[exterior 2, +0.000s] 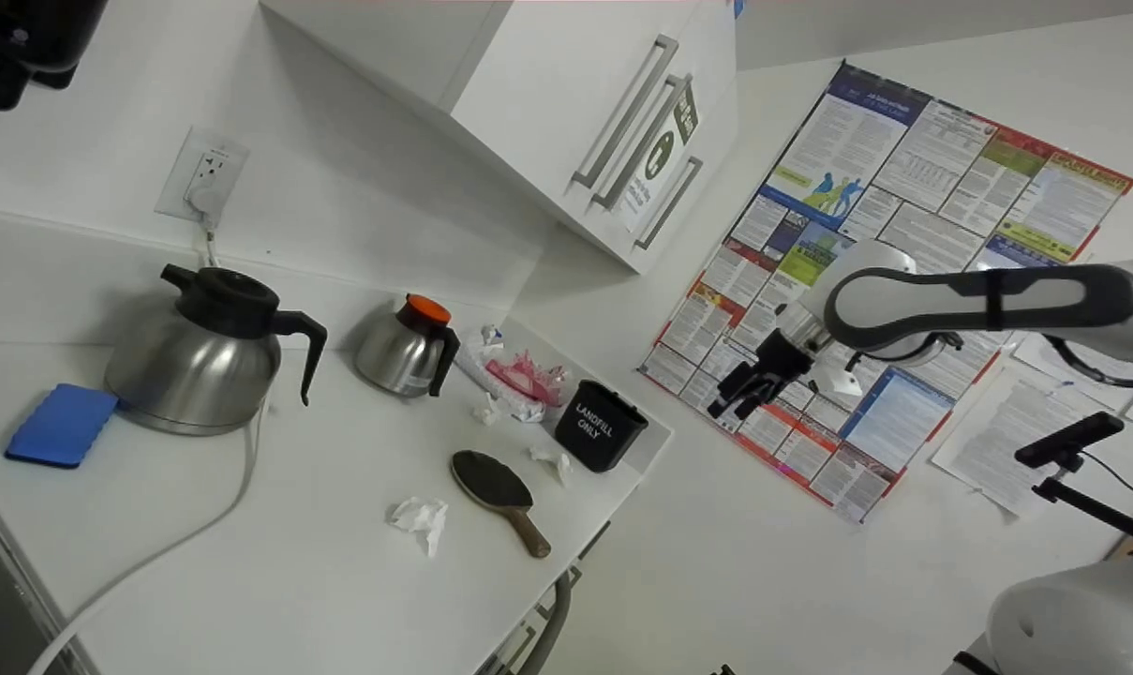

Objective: Put the trash in the bin

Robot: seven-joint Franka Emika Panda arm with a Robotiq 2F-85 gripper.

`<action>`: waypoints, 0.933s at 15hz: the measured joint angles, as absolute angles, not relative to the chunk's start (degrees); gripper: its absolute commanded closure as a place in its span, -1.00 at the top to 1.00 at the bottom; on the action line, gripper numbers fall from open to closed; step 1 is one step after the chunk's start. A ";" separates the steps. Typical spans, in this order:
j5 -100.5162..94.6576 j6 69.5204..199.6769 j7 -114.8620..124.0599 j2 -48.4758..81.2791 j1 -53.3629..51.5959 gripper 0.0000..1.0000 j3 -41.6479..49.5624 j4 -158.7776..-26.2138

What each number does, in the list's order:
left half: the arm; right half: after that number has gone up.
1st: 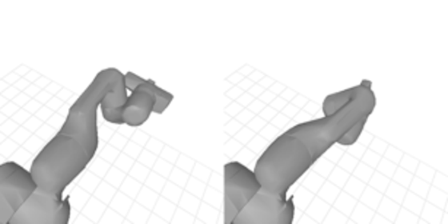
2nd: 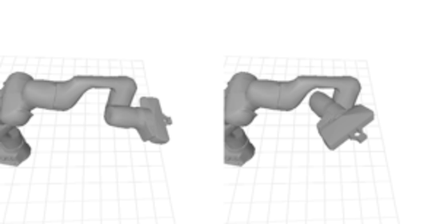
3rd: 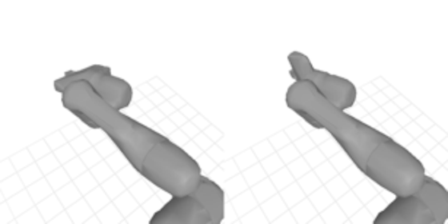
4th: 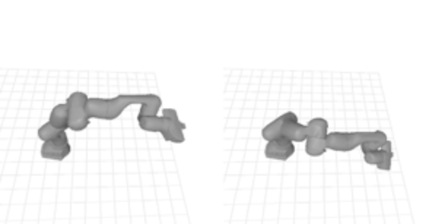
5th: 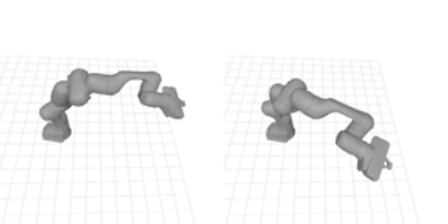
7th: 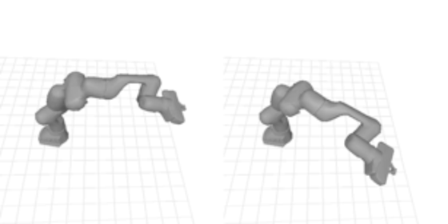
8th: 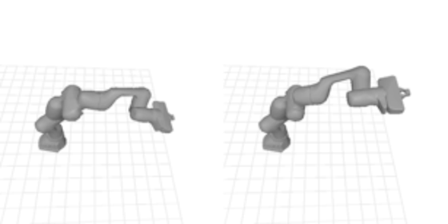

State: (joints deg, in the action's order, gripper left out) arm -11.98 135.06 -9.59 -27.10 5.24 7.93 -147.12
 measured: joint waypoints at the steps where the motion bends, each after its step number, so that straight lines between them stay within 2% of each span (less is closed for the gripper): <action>1: -11.92 136.37 -9.59 -23.82 5.26 1.00 8.17 -146.01; 4: -11.84 137.68 -9.60 -16.84 5.48 1.00 8.30 -143.46; 14: -12.24 140.49 -9.59 -16.32 5.59 1.00 8.11 -143.42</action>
State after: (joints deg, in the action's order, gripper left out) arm -12.24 140.49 -9.59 -16.32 5.59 8.11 -143.42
